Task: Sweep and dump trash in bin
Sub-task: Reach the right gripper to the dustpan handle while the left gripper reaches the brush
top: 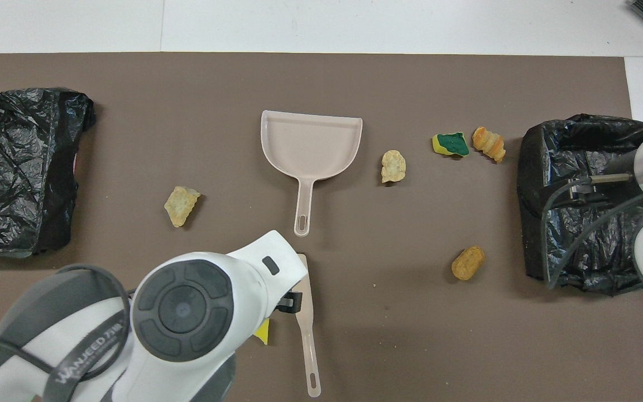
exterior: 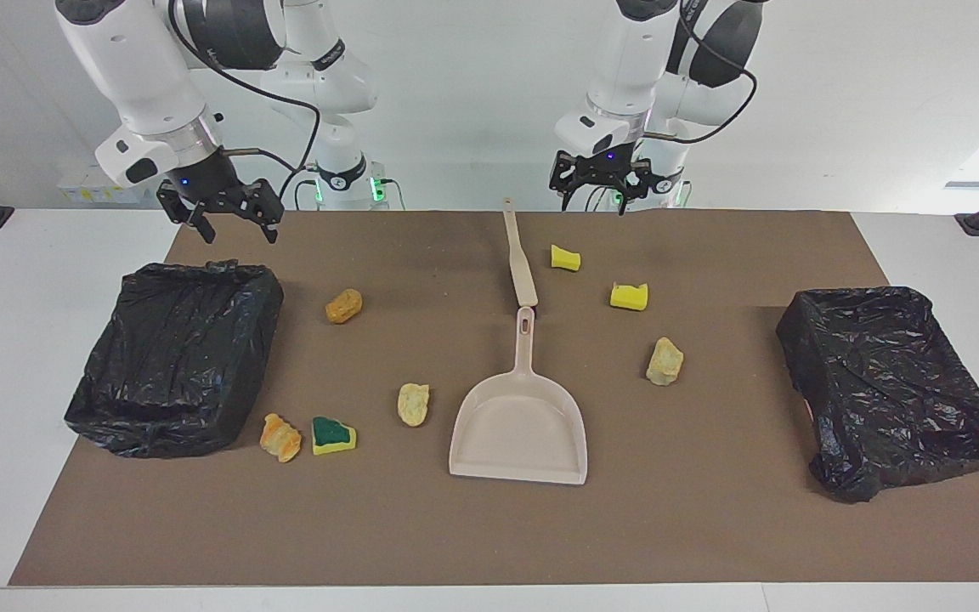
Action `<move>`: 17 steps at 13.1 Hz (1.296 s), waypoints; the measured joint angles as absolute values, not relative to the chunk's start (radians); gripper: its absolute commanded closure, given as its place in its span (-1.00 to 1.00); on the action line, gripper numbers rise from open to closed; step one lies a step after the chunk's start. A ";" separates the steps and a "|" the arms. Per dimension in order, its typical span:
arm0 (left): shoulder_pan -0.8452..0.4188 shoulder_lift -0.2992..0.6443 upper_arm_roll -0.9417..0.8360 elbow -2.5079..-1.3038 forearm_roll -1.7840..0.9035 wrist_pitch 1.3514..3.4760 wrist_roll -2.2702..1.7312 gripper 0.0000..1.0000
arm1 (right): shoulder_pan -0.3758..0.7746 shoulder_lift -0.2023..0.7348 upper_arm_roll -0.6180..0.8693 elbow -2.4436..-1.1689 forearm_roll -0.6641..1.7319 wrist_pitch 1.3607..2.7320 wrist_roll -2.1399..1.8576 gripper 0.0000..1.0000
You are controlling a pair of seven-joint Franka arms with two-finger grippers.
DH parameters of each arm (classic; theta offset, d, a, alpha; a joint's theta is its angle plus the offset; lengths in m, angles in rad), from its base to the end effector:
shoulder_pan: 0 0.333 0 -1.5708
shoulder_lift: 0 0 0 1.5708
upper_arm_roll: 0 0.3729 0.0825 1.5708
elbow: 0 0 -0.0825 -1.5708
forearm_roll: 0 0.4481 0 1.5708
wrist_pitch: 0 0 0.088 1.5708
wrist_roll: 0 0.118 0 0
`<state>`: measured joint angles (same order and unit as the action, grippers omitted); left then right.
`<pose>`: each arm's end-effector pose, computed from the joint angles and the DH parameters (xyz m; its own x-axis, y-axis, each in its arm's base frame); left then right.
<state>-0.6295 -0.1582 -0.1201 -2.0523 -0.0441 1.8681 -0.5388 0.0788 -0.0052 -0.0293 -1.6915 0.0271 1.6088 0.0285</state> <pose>0.4046 -0.3858 0.5292 0.9803 -0.1943 -0.0351 -0.1942 -0.9809 0.0057 0.6129 0.0334 0.6122 0.9967 0.0198 -0.0782 0.0179 -0.9995 -0.0249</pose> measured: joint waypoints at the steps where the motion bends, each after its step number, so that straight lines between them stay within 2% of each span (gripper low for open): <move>1: -0.652 -0.157 -0.120 -2.085 -0.044 1.895 -0.547 -1.00 | 0.090 0.016 -0.029 -1.678 0.027 1.607 0.028 -1.00; 7: -0.824 -0.106 -0.122 -2.309 -0.045 2.166 -0.694 -1.00 | 0.213 0.164 -0.024 -1.627 0.022 1.641 0.057 -1.00; 13: -0.840 -0.089 -0.113 -2.325 -0.115 2.208 -0.728 -1.00 | 0.325 0.269 -0.020 -1.603 0.060 1.811 0.251 -1.00; 17: -0.840 -0.067 -0.110 -2.341 -0.134 2.217 -0.728 -1.00 | 0.424 0.379 -0.016 -1.519 0.093 1.937 0.415 -1.00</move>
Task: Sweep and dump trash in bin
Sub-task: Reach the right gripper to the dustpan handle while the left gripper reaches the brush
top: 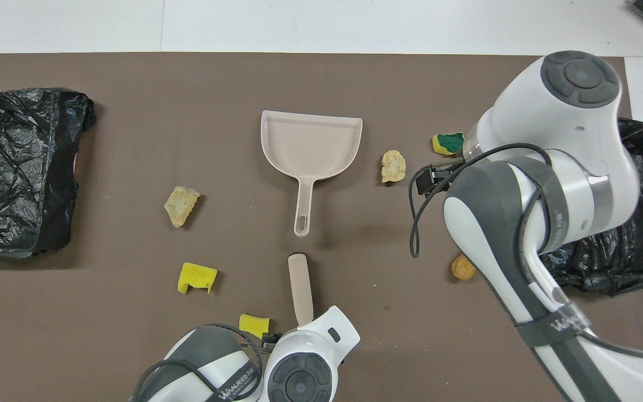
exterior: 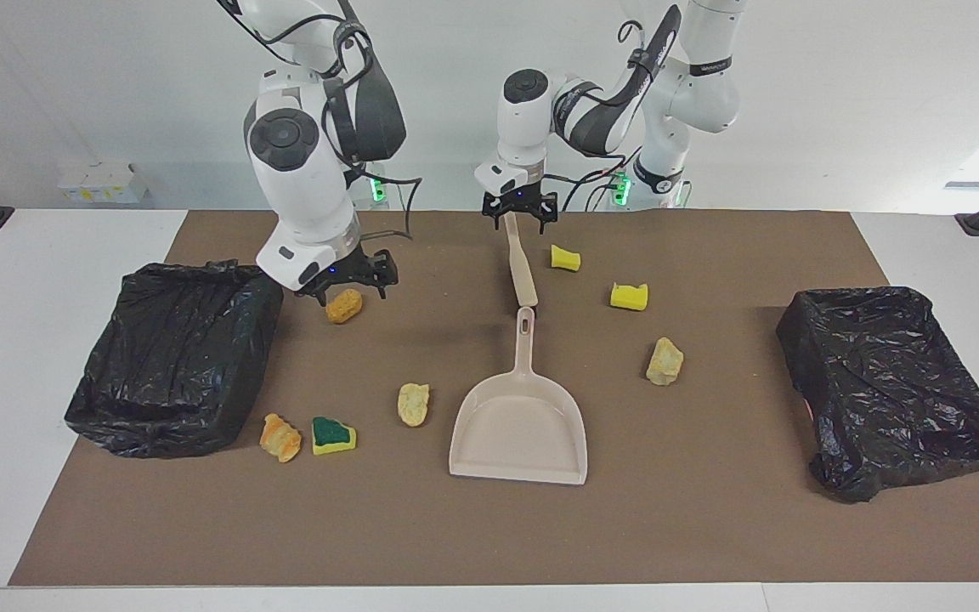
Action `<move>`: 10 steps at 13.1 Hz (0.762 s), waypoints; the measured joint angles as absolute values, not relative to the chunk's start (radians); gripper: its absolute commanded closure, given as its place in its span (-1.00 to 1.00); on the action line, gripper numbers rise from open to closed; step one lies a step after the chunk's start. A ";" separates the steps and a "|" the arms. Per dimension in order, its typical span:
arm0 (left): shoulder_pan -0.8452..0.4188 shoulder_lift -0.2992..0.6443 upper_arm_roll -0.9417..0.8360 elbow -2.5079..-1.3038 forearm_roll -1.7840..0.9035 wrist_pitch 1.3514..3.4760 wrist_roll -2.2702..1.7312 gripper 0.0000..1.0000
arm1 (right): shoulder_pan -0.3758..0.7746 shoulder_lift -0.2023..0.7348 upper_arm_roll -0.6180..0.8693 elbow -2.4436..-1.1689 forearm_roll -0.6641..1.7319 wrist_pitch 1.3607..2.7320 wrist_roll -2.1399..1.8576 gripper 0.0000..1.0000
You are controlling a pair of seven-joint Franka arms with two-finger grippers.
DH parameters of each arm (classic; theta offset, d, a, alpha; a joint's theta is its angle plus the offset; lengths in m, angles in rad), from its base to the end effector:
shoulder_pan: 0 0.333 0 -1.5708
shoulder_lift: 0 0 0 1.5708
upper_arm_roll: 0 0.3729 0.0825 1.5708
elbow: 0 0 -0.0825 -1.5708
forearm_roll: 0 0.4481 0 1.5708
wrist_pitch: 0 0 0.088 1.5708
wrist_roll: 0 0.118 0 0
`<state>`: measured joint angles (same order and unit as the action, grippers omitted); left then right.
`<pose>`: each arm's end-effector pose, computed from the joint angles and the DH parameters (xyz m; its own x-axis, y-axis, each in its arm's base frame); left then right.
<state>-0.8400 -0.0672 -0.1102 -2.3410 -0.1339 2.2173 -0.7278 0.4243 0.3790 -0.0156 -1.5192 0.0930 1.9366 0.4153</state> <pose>0.3060 -0.4376 0.3611 0.9845 -0.1386 -0.1079 -0.1360 -0.9902 0.0304 0.6920 0.3094 0.4687 0.9993 -0.0370 0.0008 -0.0368 -0.9952 -0.0902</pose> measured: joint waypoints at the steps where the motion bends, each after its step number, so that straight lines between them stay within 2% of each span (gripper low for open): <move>1: -0.840 -0.060 -0.110 -2.344 -0.135 2.222 -0.728 -1.00 | 0.435 0.411 -0.005 -1.498 0.100 1.970 0.437 -1.00; 5: -0.840 -0.051 -0.110 -2.348 -0.151 2.240 -0.728 -0.97 | 0.481 0.560 0.050 -1.404 0.102 2.050 0.574 -1.00; 6: -0.840 -0.046 -0.111 -2.353 -0.153 2.249 -0.727 -0.98 | 0.509 0.595 0.050 -1.379 0.098 2.050 0.598 -0.95; 8: -0.844 -0.004 -0.114 -2.364 -0.155 2.308 -0.727 -0.98 | 0.543 0.629 0.049 -1.359 0.084 2.050 0.608 -0.65; 10: -0.848 0.035 -0.116 -2.363 -0.156 2.336 -0.726 -0.98 | 0.562 0.633 0.050 -1.360 0.056 2.046 0.619 -0.61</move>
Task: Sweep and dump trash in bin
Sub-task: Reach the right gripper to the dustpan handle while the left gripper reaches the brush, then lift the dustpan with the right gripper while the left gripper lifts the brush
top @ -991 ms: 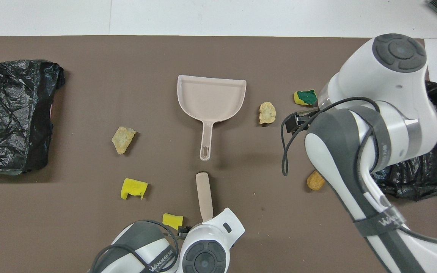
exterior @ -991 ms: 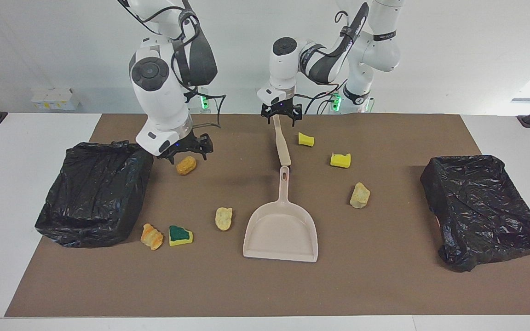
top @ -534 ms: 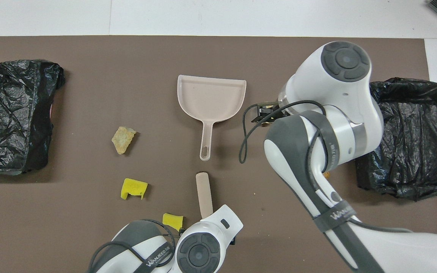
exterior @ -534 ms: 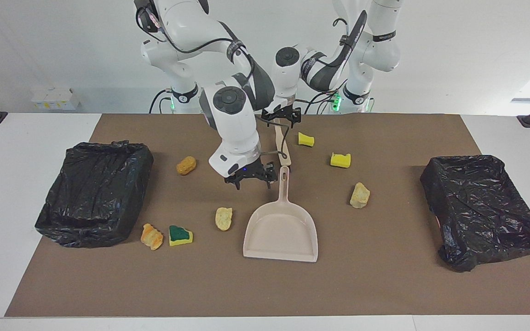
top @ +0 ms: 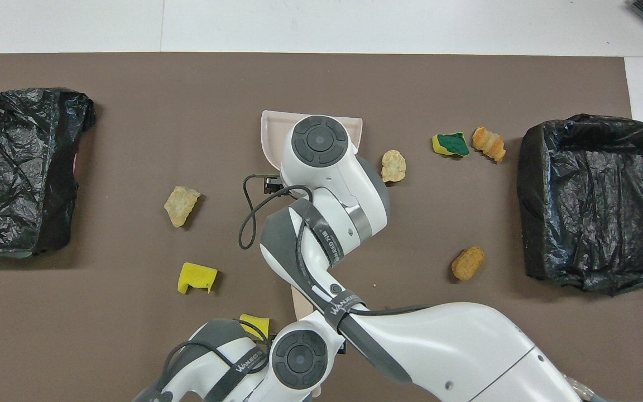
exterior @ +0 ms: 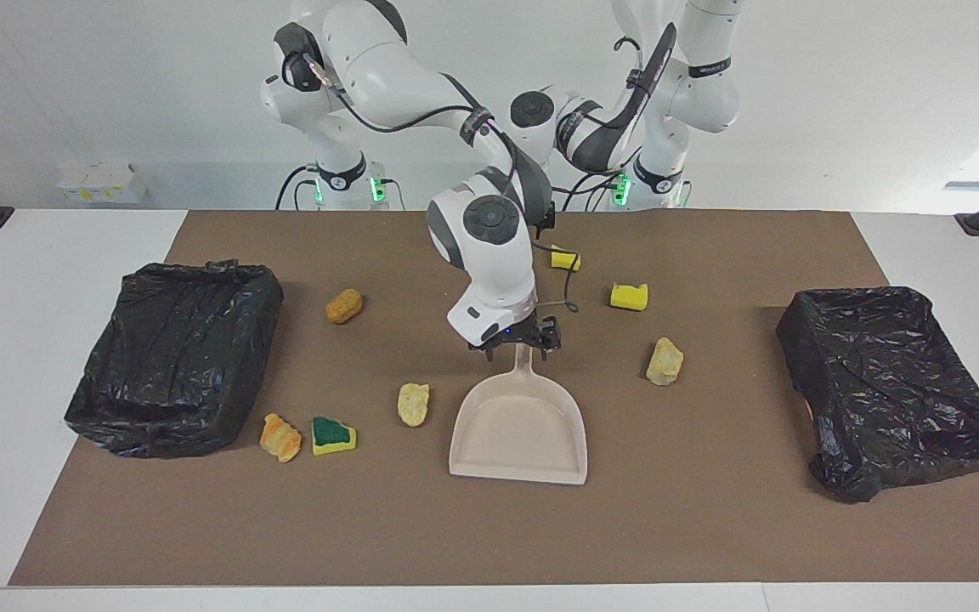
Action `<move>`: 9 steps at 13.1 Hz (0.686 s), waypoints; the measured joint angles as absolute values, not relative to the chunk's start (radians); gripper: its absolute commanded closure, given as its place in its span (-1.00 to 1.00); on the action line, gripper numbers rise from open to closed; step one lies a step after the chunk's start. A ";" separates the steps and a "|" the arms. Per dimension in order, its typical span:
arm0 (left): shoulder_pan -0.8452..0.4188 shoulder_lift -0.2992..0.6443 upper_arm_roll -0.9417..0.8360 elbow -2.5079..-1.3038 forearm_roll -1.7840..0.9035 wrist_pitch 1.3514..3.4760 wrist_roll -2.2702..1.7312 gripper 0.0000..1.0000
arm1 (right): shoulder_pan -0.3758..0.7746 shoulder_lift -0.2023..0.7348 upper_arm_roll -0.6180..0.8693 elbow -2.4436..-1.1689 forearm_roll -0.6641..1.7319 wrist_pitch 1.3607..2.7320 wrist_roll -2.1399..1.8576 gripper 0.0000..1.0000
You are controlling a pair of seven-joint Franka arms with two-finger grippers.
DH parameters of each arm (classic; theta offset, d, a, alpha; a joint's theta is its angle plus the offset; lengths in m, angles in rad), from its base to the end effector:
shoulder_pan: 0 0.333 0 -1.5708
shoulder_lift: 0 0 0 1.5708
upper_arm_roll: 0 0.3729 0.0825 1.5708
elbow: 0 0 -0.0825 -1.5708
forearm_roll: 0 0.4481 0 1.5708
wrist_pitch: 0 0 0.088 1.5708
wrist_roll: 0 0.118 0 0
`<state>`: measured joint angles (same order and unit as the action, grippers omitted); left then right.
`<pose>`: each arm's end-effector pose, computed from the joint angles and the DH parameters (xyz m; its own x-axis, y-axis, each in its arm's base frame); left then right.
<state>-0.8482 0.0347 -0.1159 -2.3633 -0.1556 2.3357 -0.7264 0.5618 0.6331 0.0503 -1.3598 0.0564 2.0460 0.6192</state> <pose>0.3048 -0.4459 0.3059 0.9842 -0.1273 -0.1232 -0.1238 -0.9917 0.0362 0.6773 0.4690 0.3640 0.9991 -0.0419 -0.0046 -0.0421 -0.9945 -0.0964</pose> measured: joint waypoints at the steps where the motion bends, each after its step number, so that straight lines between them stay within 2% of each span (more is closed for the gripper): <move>1: -0.848 0.041 -0.116 -2.363 -0.156 2.338 -0.726 -0.98 | 0.567 0.633 0.050 -1.360 0.046 2.041 0.622 -0.50; 2: -0.848 0.042 -0.116 -2.363 -0.156 2.338 -0.725 -0.98 | 0.569 0.633 0.050 -1.360 0.037 2.038 0.622 -0.15; 3: -0.848 0.042 -0.116 -2.363 -0.156 2.338 -0.725 -0.98 | 0.569 0.633 0.050 -1.360 0.032 2.035 0.622 0.02; 7: -0.848 0.039 -0.116 -2.355 -0.156 2.329 -0.725 -0.98 | 0.569 0.633 0.049 -1.375 0.031 2.015 0.622 0.04; 8: -0.848 0.036 -0.115 -2.345 -0.156 2.314 -0.725 -0.97 | 0.568 0.632 0.048 -1.377 0.031 2.008 0.622 0.32; 9: -0.848 0.033 -0.114 -2.333 -0.156 2.292 -0.725 -0.93 | 0.567 0.627 0.047 -1.377 0.030 1.996 0.622 0.99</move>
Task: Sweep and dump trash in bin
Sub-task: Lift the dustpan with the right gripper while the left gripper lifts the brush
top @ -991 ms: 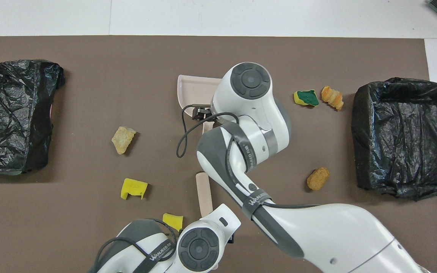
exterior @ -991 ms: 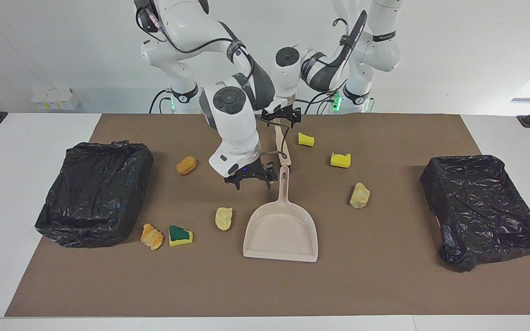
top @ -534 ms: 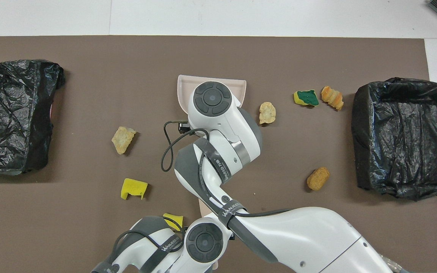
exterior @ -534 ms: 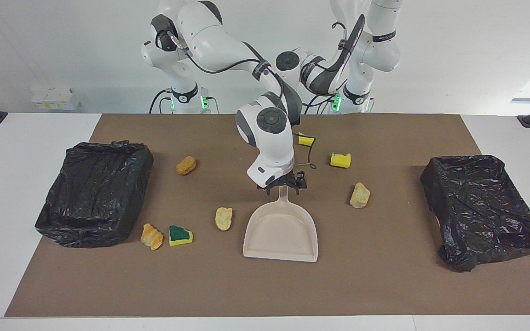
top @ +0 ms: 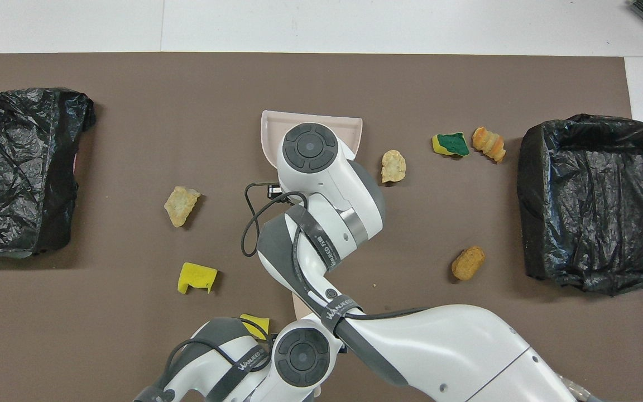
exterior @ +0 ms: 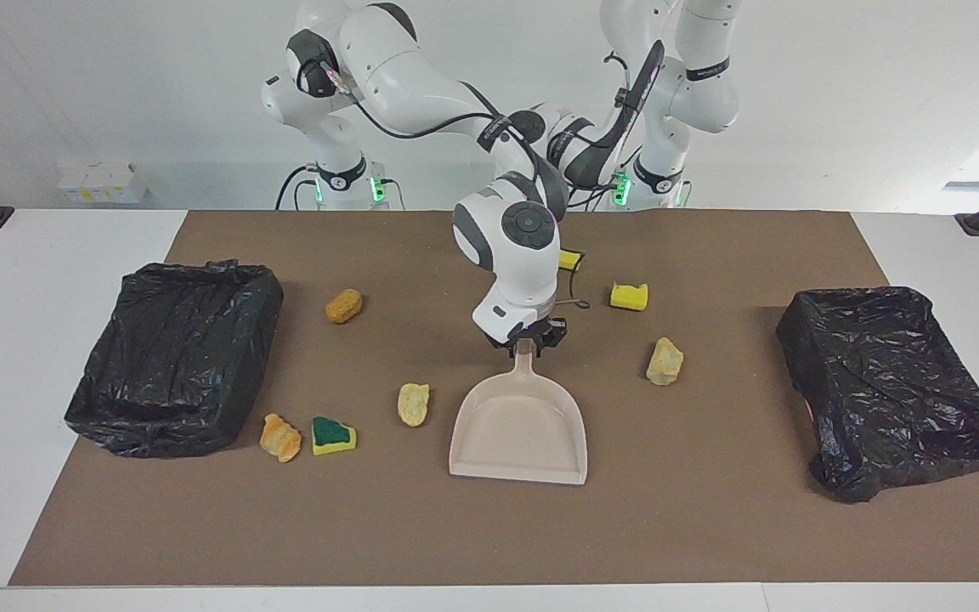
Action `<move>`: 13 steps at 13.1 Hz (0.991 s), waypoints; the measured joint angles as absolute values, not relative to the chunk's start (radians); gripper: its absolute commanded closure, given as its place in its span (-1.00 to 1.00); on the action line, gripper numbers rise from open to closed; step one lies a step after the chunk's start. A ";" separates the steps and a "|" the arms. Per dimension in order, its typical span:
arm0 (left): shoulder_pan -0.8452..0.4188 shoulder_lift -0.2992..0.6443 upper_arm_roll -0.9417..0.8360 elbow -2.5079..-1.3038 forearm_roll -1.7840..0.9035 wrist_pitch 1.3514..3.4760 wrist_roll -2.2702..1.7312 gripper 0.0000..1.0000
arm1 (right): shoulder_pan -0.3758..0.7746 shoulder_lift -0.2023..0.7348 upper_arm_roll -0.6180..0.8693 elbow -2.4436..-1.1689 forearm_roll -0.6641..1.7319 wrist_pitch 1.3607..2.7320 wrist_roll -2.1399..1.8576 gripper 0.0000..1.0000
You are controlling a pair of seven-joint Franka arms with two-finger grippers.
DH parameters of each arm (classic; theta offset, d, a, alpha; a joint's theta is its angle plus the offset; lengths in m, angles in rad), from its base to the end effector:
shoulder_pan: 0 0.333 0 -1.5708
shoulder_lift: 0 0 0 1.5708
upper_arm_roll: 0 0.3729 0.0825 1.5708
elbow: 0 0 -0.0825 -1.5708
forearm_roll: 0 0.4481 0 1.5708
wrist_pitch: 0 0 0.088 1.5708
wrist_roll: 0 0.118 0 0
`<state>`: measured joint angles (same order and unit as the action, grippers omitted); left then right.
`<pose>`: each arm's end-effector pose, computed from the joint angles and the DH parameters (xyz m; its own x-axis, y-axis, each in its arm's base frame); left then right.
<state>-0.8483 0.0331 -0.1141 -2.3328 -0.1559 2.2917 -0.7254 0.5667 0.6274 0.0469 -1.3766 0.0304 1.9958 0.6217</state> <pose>0.3086 -0.4514 0.3170 0.9823 -0.1303 -0.1344 -0.1272 -0.9914 0.0311 0.6688 0.4641 0.3550 0.9988 -0.0288 -0.0388 -0.0303 -0.9987 -0.0400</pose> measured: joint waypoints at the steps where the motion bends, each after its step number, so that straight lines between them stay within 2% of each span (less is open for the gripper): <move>1: -0.848 0.029 -0.112 -2.318 -0.156 2.263 -0.725 -0.92 | 0.563 0.621 0.046 -1.377 0.030 1.979 0.621 1.00; 3: -0.848 0.018 -0.110 -2.298 -0.156 2.221 -0.725 -0.73 | 0.560 0.609 0.046 -1.385 0.029 1.958 0.578 1.00; 5: -0.848 0.012 -0.109 -2.296 -0.157 2.200 -0.726 -0.21 | 0.557 0.597 0.046 -1.396 0.024 1.943 0.474 1.00; 6: -0.848 0.012 -0.108 -2.296 -0.157 2.198 -0.727 0.19 | 0.550 0.589 0.044 -1.397 0.020 1.922 0.428 1.00; 7: -0.848 0.012 -0.108 -2.296 -0.157 2.193 -0.728 0.78 | 0.535 0.573 0.044 -1.397 0.018 1.903 0.366 1.00; 8: -0.848 0.011 -0.108 -2.296 -0.158 2.181 -0.728 1.00 | 0.514 0.553 0.043 -1.397 0.018 1.886 0.282 1.00; 13: -0.822 0.000 -0.092 -2.290 -0.159 2.100 -0.736 1.00 | 0.374 0.444 0.043 -1.428 0.019 1.811 -0.195 1.00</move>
<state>-0.8217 0.0000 -0.0925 -2.2901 -0.1590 2.0998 -0.7359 0.3745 0.4437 0.0430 -1.4278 0.0195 1.8111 -0.1945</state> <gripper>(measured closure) 0.740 0.687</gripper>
